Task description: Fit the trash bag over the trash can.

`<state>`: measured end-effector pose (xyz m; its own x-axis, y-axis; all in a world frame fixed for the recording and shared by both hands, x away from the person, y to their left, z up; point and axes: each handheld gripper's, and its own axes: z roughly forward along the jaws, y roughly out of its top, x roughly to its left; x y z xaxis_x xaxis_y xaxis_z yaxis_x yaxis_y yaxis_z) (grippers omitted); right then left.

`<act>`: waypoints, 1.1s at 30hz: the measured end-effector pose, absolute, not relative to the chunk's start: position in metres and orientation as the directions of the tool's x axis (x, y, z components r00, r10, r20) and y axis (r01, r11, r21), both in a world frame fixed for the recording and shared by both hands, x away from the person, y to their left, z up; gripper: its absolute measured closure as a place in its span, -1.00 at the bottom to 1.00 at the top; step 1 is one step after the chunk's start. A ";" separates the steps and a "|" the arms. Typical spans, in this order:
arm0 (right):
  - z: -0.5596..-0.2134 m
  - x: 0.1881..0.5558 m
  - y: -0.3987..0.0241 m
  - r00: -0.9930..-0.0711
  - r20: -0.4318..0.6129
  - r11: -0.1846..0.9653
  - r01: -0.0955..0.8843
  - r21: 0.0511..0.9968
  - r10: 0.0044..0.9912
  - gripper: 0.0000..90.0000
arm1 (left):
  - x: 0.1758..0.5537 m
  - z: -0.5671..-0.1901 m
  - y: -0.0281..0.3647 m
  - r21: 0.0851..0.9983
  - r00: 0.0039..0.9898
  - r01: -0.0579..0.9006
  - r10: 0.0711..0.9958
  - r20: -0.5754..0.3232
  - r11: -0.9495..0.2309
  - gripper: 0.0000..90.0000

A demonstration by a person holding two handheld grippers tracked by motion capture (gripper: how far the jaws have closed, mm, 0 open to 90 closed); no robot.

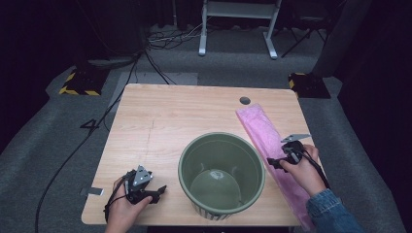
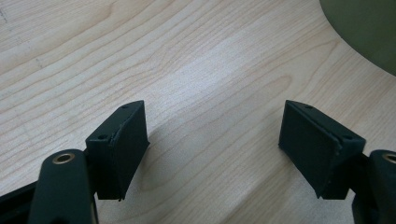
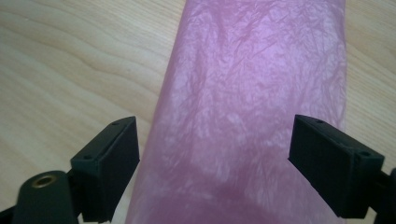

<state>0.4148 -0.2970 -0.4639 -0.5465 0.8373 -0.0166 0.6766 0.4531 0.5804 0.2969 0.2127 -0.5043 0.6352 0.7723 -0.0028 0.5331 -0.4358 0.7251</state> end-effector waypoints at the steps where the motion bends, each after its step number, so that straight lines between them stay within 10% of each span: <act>1: -0.466 0.419 -0.296 -0.542 -0.019 0.452 0.679 0.579 0.840 -0.63 | 0.297 -0.504 0.213 0.725 0.635 0.533 0.772 -0.002 -0.436 -0.47; 21: -0.477 0.433 -0.294 -0.535 -0.004 0.486 0.765 0.423 0.845 -0.60 | 0.295 -0.504 0.212 0.725 0.629 0.537 0.777 -0.004 -0.431 -0.48; 24: -0.469 0.432 -0.293 -0.535 -0.003 0.494 0.779 0.386 0.845 -0.01 | 0.295 -0.504 0.212 0.725 0.631 0.536 0.776 -0.004 -0.432 -0.48; 33: -0.466 0.429 -0.293 -0.569 0.021 0.520 0.765 0.380 0.822 0.84 | 0.295 -0.504 0.211 0.725 0.629 0.537 0.777 -0.003 -0.432 -0.48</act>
